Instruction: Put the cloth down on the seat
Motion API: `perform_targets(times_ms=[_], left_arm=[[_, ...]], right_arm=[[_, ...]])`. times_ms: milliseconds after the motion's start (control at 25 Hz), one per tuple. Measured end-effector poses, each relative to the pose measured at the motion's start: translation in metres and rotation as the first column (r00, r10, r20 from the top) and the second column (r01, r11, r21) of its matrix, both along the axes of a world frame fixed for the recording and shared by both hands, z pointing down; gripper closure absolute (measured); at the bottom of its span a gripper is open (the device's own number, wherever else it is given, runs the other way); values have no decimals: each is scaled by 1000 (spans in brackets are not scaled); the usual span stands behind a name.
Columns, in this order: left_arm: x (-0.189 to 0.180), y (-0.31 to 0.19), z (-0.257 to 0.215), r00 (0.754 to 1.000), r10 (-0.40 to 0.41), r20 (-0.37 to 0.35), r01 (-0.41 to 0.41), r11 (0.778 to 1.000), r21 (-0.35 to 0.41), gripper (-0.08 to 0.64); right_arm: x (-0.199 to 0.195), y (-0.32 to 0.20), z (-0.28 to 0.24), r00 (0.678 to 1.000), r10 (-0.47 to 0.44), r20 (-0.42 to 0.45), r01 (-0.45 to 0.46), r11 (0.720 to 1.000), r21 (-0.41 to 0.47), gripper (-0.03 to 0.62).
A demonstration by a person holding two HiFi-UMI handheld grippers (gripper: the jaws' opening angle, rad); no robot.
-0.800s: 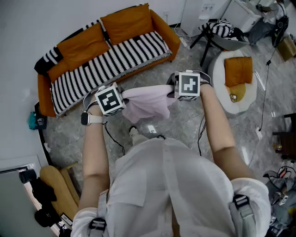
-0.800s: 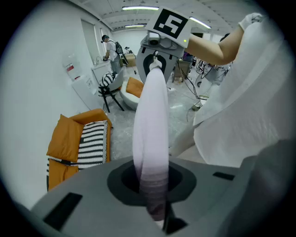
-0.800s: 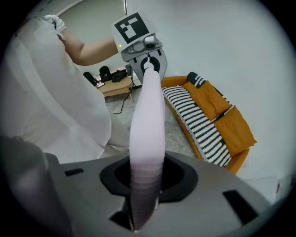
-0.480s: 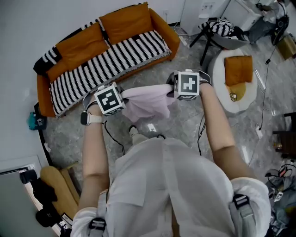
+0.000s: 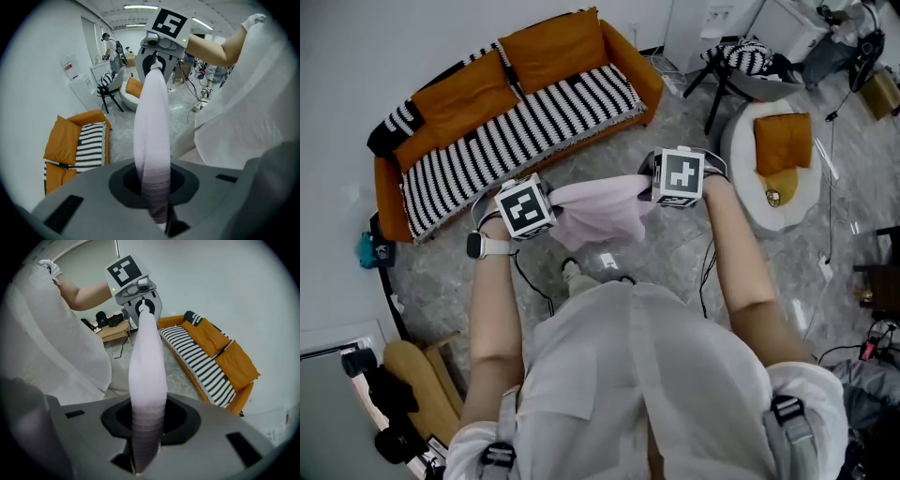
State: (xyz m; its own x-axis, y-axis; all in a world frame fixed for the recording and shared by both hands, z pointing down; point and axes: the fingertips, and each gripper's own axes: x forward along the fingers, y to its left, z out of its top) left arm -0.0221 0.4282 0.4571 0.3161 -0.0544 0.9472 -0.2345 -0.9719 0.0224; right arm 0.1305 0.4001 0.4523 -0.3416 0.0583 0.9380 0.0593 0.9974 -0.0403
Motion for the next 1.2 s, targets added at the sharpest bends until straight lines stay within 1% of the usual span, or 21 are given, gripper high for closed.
perform_targets(times_ms=[160, 360, 720, 800, 920, 1200], left_arm=[[5, 0, -1, 1000, 3, 2, -3, 1000, 0, 515], [14, -2, -3, 1000, 7, 8, -7, 1000, 7, 515], [24, -14, 5, 1000, 18, 17, -18, 999, -29, 515], [22, -22, 7, 1000, 17, 17, -17, 999, -36, 515], [14, -39, 8, 1000, 7, -3, -8, 999, -42, 515], [-13, -95, 9, 998, 17, -52, -20, 998, -66, 515]], right_arm=[[6, 0, 0, 1000, -1, 9, 1, 1000, 4, 486], [15, -4, -3, 1000, -7, 0, 7, 1000, 19, 486], [24, -15, 5, 998, -45, -37, 45, 999, -16, 486], [23, -24, 6, 998, -50, -41, 49, 999, -17, 486], [14, -42, 8, 998, -47, -39, 45, 998, -31, 486], [-15, -103, 10, 999, -32, -42, 30, 998, -49, 486]])
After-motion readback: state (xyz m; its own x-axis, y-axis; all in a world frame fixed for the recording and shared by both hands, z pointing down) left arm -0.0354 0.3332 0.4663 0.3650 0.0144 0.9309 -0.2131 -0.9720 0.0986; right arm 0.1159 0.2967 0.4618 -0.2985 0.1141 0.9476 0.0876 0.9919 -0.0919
